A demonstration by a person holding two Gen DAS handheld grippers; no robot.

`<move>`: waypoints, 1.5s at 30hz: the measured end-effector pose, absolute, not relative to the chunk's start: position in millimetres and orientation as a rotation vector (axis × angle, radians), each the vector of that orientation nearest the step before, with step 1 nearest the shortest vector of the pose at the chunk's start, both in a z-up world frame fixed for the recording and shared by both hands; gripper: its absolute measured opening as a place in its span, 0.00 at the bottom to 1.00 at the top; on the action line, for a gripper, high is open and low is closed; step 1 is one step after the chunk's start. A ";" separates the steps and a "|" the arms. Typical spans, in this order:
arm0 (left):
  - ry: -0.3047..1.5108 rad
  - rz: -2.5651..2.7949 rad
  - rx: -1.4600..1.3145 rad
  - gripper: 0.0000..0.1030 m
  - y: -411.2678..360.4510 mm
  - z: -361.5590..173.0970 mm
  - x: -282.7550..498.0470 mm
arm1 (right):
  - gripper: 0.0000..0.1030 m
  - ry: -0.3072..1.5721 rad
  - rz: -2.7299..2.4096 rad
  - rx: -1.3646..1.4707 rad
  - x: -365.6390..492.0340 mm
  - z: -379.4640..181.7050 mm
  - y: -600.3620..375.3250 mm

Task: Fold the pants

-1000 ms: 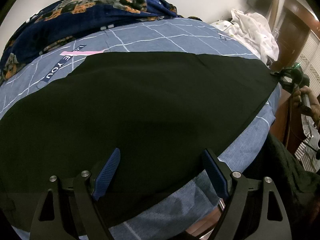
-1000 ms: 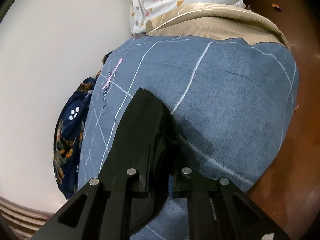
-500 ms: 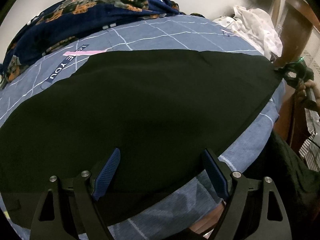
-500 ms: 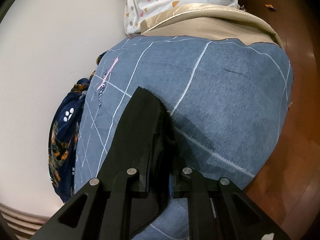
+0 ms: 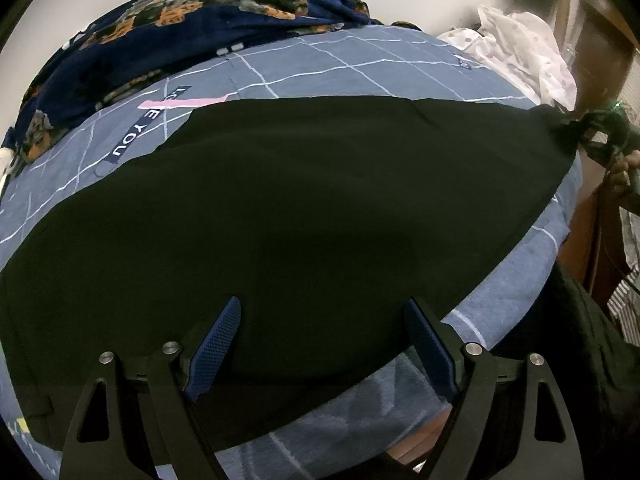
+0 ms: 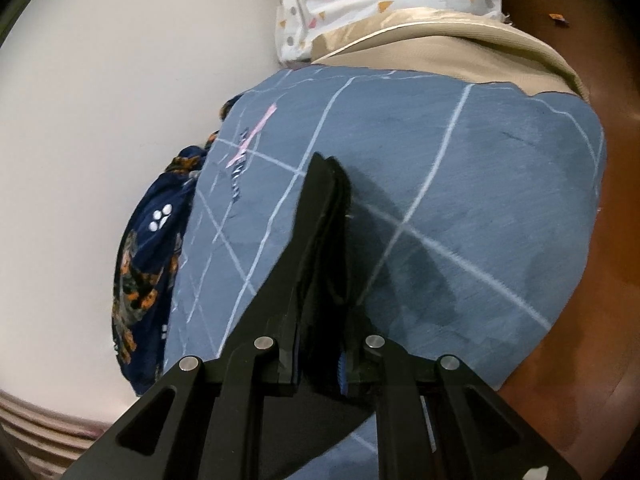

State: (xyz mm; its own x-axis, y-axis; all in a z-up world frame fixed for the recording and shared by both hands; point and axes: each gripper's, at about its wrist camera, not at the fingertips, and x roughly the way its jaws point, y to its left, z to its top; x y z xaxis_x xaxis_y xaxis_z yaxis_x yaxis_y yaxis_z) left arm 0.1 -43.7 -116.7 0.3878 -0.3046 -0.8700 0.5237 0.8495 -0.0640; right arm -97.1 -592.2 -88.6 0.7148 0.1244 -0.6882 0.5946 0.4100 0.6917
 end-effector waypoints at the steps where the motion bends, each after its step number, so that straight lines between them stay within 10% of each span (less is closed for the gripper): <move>1: 1.048 -0.531 0.235 0.81 -43.5 -116.7 0.3 | 0.12 0.747 -0.324 1.133 -95.7 -86.7 -589.3; 45: 1.068 -0.458 0.215 0.86 -30.9 -117.1 7.8 | 0.12 0.887 0.023 1.166 -41.5 -99.0 -452.1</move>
State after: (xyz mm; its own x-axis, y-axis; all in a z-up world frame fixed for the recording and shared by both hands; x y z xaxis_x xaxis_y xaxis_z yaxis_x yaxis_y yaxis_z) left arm 7.8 -30.9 -117.1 0.3996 -0.2561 -0.8802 0.4606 0.8862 -0.0487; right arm -41.5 -452.1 -99.0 0.6722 0.4462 -0.5909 0.4154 0.4333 0.7998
